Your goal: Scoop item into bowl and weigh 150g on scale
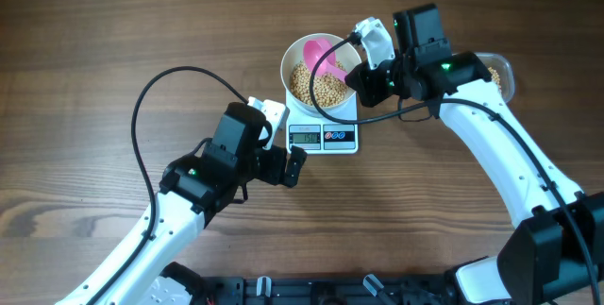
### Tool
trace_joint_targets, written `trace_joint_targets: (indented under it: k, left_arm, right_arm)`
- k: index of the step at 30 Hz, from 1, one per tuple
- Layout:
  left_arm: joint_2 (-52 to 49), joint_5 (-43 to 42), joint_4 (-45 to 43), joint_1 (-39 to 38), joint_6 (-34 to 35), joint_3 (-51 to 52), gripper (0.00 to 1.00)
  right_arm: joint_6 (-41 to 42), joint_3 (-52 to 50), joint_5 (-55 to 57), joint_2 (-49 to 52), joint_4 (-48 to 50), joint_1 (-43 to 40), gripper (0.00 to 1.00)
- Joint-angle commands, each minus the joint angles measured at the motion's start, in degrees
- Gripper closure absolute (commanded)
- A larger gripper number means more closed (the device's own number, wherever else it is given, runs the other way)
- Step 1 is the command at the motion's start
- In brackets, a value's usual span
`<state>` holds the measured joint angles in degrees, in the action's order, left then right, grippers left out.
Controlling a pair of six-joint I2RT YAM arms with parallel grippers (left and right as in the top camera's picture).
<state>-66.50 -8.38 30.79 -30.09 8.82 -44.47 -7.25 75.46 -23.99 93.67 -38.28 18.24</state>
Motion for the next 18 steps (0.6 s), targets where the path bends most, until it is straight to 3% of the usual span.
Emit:
trace_joint_targets:
  k: [1, 18]
  left_arm:
    - [-0.3, 0.3, -0.1, -0.3, -0.7, -1.2, 0.0]
    - [-0.3, 0.3, -0.1, -0.3, -0.7, -1.2, 0.0]
  right_arm:
    - [-2.1, 0.8, -1.6, 0.7, 0.1, 0.1, 0.96]
    - [-3.8, 0.8, -2.4, 0.4, 1.9, -0.1, 0.96]
